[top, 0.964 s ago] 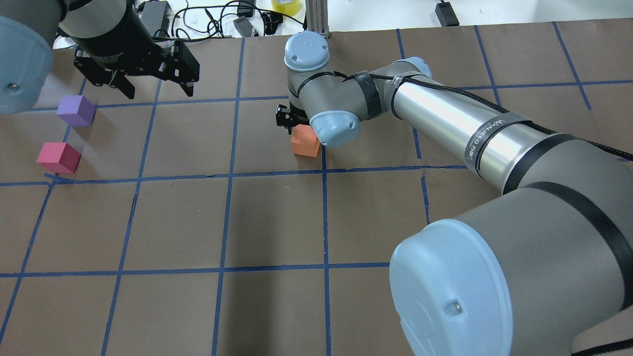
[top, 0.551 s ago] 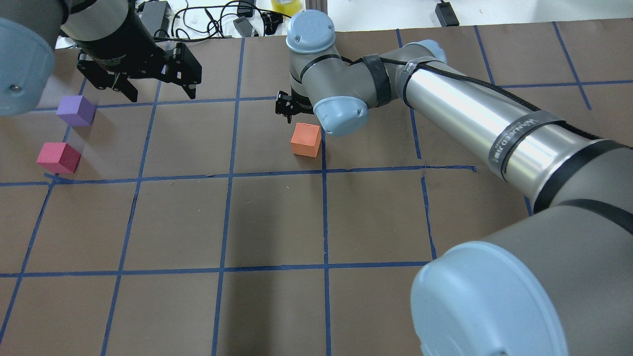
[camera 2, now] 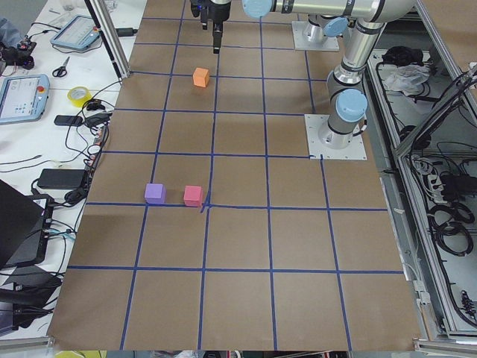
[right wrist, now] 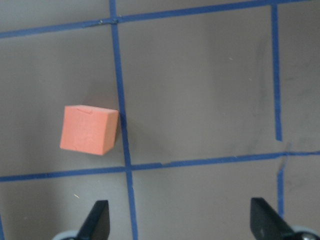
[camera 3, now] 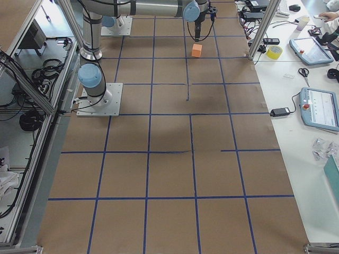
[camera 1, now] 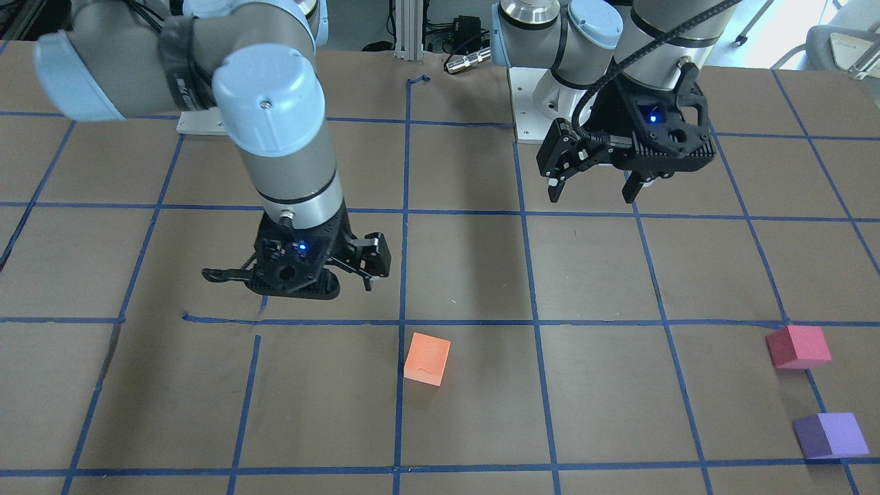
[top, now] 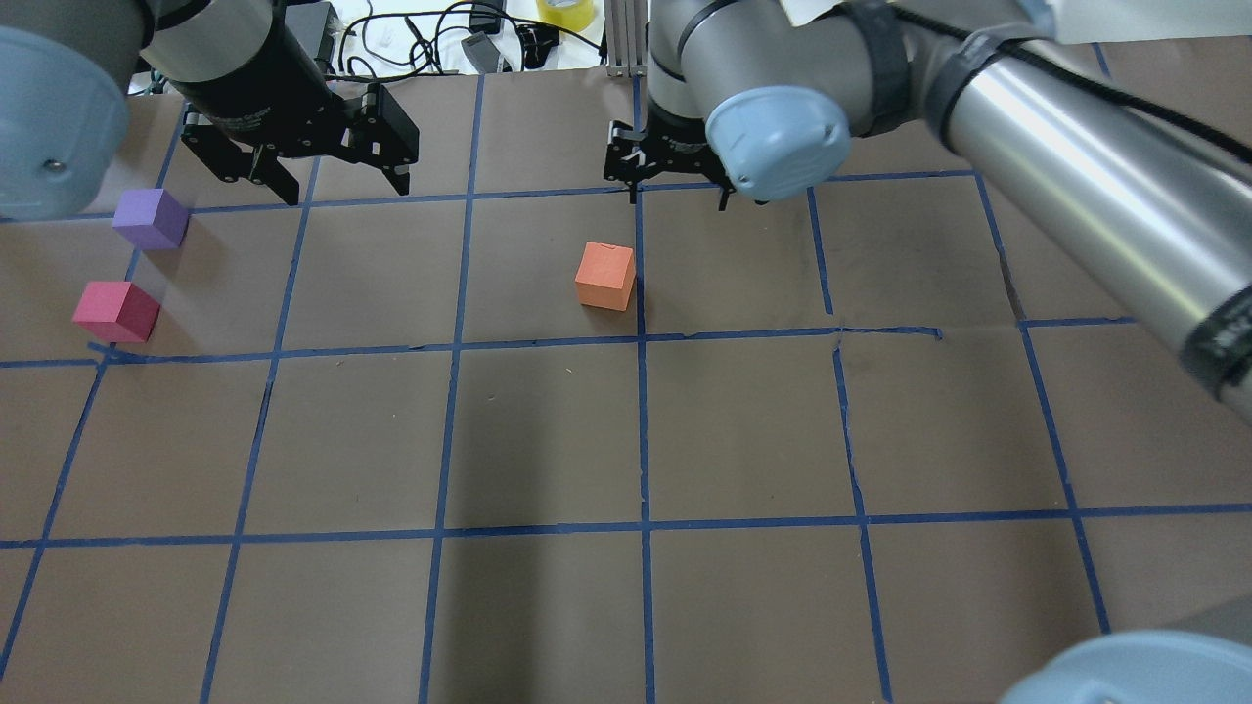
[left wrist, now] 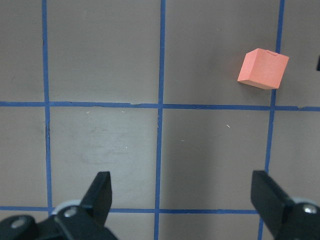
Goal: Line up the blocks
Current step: 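Set the orange cube down and open the right gripper, then reach the left gripper to the orange cube while the right arm withdraws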
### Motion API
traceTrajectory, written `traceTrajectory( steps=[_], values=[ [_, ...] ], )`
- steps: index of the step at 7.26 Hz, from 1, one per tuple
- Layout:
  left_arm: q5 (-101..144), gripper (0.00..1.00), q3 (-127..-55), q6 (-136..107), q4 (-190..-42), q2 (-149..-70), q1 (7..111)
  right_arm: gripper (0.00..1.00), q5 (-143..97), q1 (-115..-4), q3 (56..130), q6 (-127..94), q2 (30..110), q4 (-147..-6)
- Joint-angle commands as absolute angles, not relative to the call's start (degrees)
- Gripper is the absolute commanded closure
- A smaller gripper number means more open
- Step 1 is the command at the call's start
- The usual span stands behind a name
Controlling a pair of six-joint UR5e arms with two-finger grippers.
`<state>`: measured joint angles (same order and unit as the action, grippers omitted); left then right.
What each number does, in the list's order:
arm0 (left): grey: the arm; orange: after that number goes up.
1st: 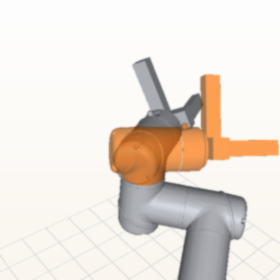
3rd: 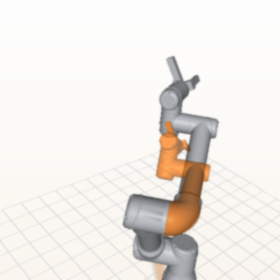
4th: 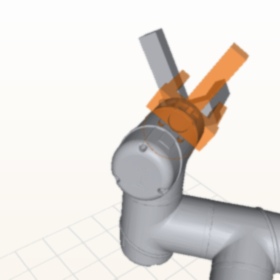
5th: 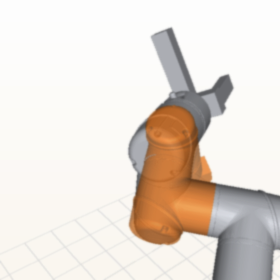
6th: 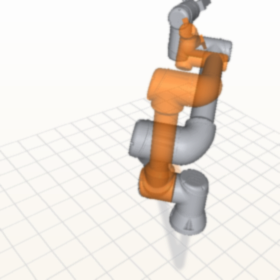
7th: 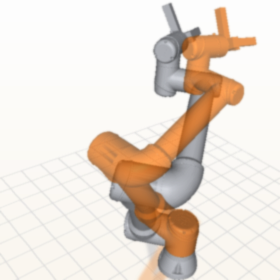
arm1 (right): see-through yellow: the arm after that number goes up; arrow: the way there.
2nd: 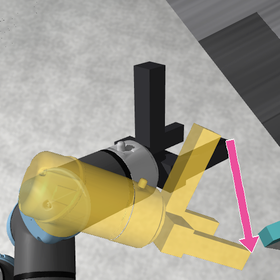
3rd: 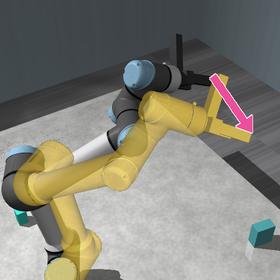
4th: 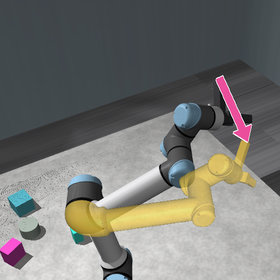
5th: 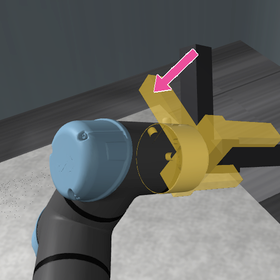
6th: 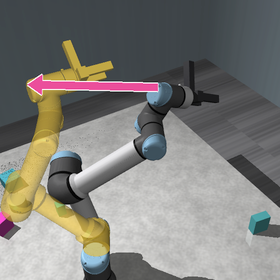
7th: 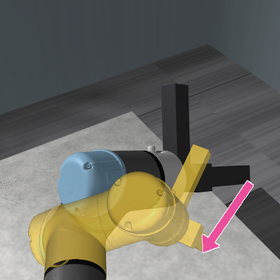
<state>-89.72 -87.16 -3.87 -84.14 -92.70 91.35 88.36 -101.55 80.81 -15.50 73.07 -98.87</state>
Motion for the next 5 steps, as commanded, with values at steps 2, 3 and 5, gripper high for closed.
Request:
traceTrajectory(
  steps=[2,3,5],
  values=[
    [-93.08,0.00,-86.31,-5.70,-71.26,-105.94,91.58,0.00,91.04,-90.03,80.77,3.72,81.90,-88.06],
    [-90.99,0.00,-86.22,-5.54,-67.10,-110.09,91.93,0.00,94.45,-88.52,80.77,9.70,82.09,-88.68],
    [-90.97,0.00,-84.91,-7.02,-60.58,-116.34,97.61,0.00,103.25,-88.24,80.68,19.46,82.27,-89.65]
  ],
)
